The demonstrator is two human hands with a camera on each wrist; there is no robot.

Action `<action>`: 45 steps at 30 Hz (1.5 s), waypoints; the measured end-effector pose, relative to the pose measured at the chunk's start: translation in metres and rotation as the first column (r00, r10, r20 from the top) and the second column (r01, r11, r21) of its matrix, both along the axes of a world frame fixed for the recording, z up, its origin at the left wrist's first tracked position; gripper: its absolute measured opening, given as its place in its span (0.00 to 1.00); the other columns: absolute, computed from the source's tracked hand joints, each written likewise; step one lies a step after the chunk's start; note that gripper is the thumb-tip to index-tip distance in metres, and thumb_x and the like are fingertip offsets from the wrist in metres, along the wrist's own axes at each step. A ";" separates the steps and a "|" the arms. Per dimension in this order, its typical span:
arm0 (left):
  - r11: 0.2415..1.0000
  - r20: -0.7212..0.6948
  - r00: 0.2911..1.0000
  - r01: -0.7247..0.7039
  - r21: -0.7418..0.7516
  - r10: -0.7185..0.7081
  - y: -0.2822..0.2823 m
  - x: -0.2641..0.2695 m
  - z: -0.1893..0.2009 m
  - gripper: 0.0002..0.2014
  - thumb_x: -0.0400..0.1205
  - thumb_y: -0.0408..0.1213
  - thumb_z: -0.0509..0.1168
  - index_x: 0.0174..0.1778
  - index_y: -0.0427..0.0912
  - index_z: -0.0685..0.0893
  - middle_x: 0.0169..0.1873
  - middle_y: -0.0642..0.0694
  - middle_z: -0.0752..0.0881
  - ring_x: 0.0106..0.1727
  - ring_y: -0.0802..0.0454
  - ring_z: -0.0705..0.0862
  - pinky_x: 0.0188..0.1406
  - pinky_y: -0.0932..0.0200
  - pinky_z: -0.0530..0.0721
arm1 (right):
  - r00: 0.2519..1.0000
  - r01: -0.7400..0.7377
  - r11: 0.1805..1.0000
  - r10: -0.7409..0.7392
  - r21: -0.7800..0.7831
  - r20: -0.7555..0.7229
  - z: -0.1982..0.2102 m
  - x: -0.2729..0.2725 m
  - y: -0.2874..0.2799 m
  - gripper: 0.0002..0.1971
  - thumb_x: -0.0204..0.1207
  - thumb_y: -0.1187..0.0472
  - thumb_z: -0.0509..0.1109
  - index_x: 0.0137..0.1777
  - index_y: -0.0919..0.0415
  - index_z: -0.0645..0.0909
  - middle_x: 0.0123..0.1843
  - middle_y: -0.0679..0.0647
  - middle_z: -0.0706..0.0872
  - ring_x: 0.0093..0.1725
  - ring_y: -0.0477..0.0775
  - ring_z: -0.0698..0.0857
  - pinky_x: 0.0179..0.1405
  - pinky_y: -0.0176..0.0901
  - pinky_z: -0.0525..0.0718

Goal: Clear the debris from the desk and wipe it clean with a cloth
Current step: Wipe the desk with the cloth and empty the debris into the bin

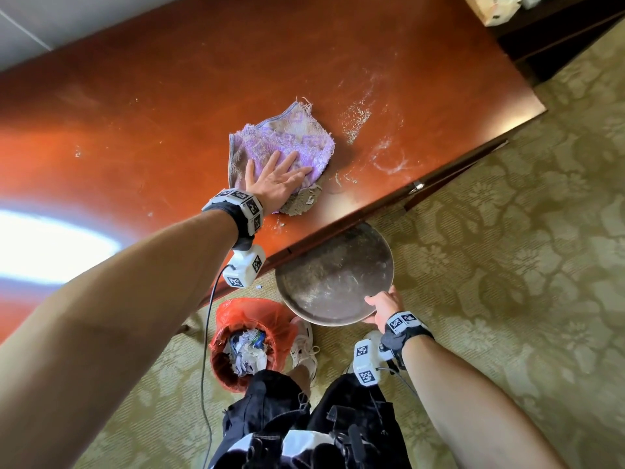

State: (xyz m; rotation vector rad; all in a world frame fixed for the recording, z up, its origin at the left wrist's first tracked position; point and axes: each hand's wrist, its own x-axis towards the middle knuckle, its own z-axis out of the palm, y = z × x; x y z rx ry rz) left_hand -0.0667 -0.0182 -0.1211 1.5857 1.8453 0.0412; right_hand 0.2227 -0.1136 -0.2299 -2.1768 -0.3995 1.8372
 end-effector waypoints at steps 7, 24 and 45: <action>1.000 0.004 1.000 0.003 0.007 -0.003 -0.007 0.008 -0.002 0.24 0.87 0.60 0.36 0.80 0.72 0.60 0.84 0.65 0.46 0.85 0.56 0.38 0.76 0.38 0.22 | 1.000 -0.017 1.000 0.017 0.014 -0.006 -0.003 -0.006 -0.006 0.31 0.76 0.81 0.64 0.76 0.56 0.68 0.76 0.63 0.71 0.70 0.73 0.76 0.47 0.67 0.87; 1.000 -0.012 1.000 0.027 -0.015 -0.027 -0.030 0.036 0.001 0.21 0.89 0.58 0.40 0.79 0.72 0.62 0.84 0.63 0.46 0.85 0.55 0.36 0.74 0.37 0.21 | 0.998 -0.034 0.998 0.036 0.045 -0.051 0.012 -0.009 -0.005 0.33 0.76 0.82 0.61 0.79 0.59 0.66 0.78 0.64 0.70 0.73 0.74 0.73 0.44 0.65 0.85; 0.991 0.008 0.993 0.118 0.063 -0.119 -0.064 0.061 -0.003 0.22 0.90 0.45 0.51 0.80 0.68 0.63 0.85 0.61 0.49 0.85 0.52 0.38 0.75 0.38 0.23 | 0.998 -0.038 0.997 0.042 0.074 -0.054 0.018 -0.010 -0.006 0.31 0.76 0.83 0.61 0.76 0.62 0.67 0.75 0.66 0.72 0.70 0.73 0.76 0.46 0.65 0.87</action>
